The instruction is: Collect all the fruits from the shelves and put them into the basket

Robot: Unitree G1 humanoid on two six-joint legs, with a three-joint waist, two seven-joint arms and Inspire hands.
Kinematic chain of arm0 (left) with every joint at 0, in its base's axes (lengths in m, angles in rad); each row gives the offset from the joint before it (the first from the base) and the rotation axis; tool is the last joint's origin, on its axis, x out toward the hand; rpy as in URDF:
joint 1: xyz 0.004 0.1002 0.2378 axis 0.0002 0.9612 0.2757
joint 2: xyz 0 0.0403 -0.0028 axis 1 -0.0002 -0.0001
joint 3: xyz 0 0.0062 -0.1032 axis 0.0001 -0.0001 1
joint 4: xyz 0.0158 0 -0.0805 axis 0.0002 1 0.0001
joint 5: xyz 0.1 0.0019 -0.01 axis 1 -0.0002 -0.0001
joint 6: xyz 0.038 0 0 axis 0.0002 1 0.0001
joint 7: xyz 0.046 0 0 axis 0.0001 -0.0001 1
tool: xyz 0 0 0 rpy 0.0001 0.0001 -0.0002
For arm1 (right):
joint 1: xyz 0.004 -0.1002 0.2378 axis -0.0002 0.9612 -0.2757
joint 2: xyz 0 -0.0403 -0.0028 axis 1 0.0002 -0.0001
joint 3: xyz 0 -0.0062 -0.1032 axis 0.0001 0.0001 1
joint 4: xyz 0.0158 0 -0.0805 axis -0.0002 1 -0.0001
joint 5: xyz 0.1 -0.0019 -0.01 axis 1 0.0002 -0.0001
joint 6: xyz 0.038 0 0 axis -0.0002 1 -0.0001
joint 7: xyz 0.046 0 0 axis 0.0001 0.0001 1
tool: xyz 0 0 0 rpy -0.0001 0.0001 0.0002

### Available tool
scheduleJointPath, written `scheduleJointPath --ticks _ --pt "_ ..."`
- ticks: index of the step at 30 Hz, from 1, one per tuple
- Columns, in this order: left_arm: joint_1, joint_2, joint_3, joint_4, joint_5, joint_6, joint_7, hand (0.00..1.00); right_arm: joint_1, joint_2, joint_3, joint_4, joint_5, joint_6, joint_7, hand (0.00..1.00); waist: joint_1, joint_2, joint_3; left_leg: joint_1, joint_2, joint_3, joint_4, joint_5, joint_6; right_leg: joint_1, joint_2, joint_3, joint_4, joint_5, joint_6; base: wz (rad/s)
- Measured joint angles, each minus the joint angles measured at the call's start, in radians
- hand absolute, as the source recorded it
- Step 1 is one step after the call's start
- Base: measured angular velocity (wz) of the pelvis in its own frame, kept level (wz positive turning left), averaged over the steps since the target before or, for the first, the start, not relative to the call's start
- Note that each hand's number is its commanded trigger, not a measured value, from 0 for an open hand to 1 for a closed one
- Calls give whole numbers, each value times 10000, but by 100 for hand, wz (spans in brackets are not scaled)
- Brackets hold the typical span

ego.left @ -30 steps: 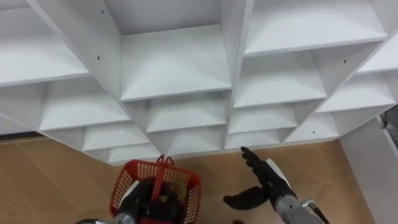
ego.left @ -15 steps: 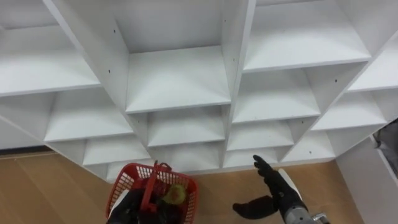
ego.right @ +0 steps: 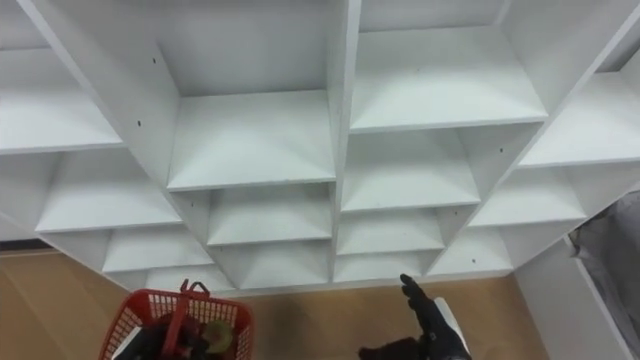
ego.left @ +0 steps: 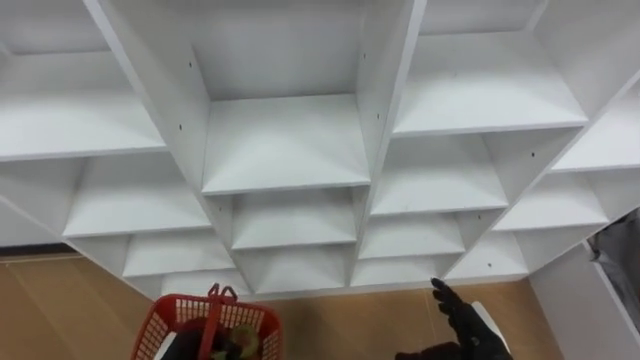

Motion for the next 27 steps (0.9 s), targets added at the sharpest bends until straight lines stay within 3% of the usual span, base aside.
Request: scheduleJointPath --ticks 7,27 --pt "186 -6 424 71 -17 -1 149 100 235 -4 -431 312 -7 -2 201 0 -25 -26 13 480 6 -35 -127 -74 -44 485 41 19 -166 -77 29 2" --pt "-18 5 418 1186 -19 -103 249 100 420 44 -788 1902 14 16 103 0 -69 -171 39 1167 5 -82 -135 -274 -64 1191 65 -8 -317 -186 83 1"
